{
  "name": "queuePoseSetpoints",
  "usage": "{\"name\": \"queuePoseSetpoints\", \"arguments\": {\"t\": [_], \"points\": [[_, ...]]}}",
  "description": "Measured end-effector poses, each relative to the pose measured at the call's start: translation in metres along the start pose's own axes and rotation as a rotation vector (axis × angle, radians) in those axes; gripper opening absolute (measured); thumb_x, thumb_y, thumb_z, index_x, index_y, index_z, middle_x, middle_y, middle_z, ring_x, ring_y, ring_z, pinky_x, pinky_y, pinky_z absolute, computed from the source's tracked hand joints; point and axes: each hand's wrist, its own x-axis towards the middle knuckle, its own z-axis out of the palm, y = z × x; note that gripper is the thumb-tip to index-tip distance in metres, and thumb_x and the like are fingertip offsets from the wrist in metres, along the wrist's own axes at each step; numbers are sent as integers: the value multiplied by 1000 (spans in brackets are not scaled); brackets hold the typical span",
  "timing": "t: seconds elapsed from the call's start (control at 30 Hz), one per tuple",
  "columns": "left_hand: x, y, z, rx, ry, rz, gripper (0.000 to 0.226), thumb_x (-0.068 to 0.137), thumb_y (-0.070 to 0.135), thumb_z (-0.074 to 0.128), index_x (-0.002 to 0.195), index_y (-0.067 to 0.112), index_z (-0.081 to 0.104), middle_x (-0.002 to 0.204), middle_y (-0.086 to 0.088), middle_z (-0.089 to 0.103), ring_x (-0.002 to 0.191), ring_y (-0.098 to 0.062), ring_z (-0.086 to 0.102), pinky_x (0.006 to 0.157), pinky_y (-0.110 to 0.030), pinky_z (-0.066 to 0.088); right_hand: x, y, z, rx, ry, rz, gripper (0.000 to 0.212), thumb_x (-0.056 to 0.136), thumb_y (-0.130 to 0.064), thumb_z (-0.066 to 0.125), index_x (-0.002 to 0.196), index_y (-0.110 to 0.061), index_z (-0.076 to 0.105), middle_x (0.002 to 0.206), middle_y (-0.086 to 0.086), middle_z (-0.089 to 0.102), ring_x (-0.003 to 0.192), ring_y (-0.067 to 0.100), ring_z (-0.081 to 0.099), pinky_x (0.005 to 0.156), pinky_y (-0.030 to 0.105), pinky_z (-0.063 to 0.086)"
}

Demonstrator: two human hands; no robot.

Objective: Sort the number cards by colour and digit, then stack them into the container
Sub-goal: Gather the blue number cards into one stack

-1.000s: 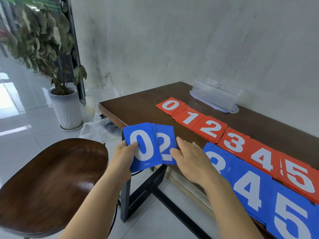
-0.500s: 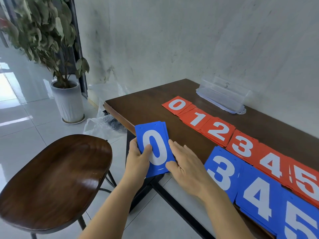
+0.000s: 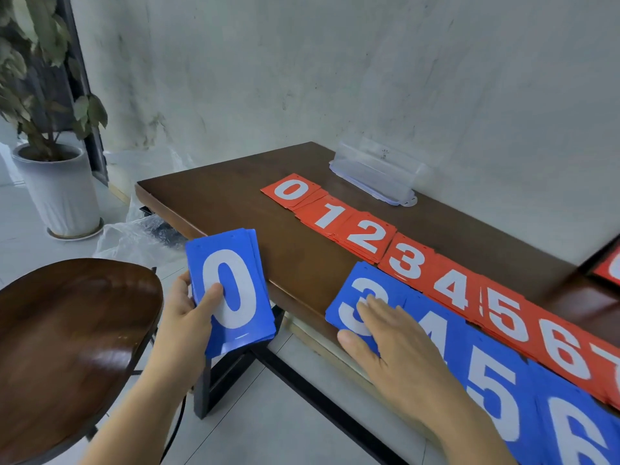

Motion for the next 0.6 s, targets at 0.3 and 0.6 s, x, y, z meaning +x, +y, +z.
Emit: {"name": "queuePoseSetpoints", "arguments": {"t": [0.3,0.6], "points": [[-31,-5,13,-5,64,33,34,100,14,50,134,14,45,99,1,67,60,-5,69,44,-18,50,20,3,7,-14,25,-312,63,97,-56,35,148,-19,30,161,-8,15,147,4,8,117,21,2],[-36,-14,51,-13,37,7,23,100,15,51,123,20,51,101,-3,72,71,-16,73,51,-27,56,-2,25,-16,223,10,-20,70,97,-59,21,155,-22,9,160,-5,20,148,13,8,118,29,7]]}}
